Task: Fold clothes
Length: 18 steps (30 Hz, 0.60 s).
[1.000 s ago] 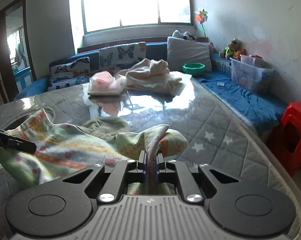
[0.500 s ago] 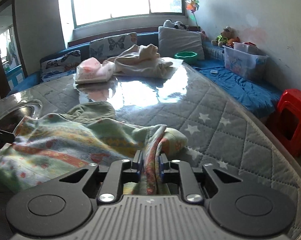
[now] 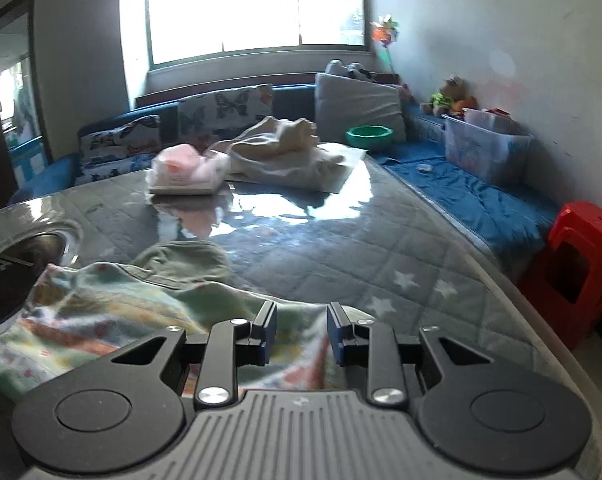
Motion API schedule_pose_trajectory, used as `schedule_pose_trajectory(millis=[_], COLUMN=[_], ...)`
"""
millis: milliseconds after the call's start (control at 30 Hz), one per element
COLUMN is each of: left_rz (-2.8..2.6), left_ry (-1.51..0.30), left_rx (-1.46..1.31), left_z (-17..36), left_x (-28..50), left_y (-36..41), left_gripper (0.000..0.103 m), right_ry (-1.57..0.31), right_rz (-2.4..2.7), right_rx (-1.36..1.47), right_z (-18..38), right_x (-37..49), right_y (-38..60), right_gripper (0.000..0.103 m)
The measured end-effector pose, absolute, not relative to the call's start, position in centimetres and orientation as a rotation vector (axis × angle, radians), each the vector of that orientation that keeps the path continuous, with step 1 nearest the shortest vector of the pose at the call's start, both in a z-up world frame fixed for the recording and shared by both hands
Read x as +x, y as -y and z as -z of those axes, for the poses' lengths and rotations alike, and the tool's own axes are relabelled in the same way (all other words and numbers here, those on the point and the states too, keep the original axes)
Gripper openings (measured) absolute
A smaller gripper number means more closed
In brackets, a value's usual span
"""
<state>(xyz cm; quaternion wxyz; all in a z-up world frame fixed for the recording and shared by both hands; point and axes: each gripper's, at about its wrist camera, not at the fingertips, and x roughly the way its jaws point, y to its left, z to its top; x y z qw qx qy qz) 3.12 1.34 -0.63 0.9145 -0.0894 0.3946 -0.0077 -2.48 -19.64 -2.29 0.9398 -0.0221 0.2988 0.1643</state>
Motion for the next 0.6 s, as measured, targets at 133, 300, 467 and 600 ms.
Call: schedule_pose_trajectory(millis=[133,300,467,600], left_rz=[0.071,0.107,0.119,0.114], left_ry=[-0.822,-0.834,-0.855,-0.872], left_rx=[-0.174,-0.167,-0.157,-0.163], left_z=[0.8,1.5,2.3,3.1], left_x=[4.2,5.7,7.4,8.3], left_y=[0.6,2.2,3.1,3.2], left_gripper=[0.037,0.036,0.036,0.036], right_ry=[-0.627,-0.664,-0.663,-0.644], right_rz=[-0.375,-0.373,-0.368,-0.383], right_rx=[-0.063,-0.076,-0.081,-0.09], right_z=[2.9,4.2,4.2,3.2], right_x=[-1.8,-0.5,0.2,0.3], right_y=[18.3,17.5,17.4,17.1], right_gripper=[0.027,0.027,0.027,0.029])
